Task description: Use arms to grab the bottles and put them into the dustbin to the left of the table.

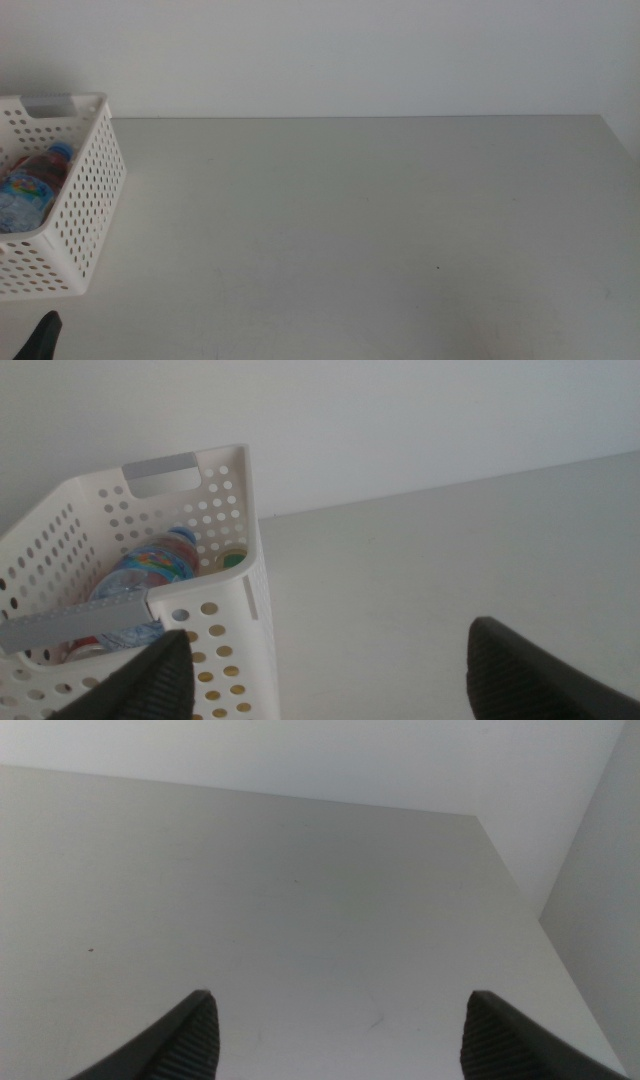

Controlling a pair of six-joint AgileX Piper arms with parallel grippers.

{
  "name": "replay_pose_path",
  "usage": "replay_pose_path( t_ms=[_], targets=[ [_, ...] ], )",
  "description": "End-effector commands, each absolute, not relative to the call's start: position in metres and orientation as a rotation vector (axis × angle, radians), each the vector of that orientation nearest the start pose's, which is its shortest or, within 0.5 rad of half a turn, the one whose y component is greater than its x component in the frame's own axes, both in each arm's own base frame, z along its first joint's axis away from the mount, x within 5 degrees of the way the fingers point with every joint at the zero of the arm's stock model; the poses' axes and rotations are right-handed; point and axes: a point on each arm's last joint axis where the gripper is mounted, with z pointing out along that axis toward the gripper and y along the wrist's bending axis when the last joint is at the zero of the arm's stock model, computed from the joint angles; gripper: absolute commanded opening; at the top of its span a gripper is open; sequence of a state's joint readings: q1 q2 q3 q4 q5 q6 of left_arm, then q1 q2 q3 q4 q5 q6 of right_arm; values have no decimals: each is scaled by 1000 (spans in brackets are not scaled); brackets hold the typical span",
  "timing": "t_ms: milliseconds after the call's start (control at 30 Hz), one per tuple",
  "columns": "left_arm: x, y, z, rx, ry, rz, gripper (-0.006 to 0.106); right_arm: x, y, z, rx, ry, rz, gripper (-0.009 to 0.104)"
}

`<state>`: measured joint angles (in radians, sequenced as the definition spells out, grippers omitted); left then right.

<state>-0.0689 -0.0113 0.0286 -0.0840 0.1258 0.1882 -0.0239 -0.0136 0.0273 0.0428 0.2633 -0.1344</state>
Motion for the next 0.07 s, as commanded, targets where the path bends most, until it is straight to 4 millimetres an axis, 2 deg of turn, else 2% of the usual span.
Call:
replay_pose_path(
  t_ms=[0, 33],
  targets=[
    [55, -4, 200, 119, 1520, 8, 94, 54, -1, 191, -71, 1656, -101, 61],
    [55, -4, 200, 119, 1520, 8, 94, 54, -1, 191, -71, 1656, -101, 61]
  ],
)
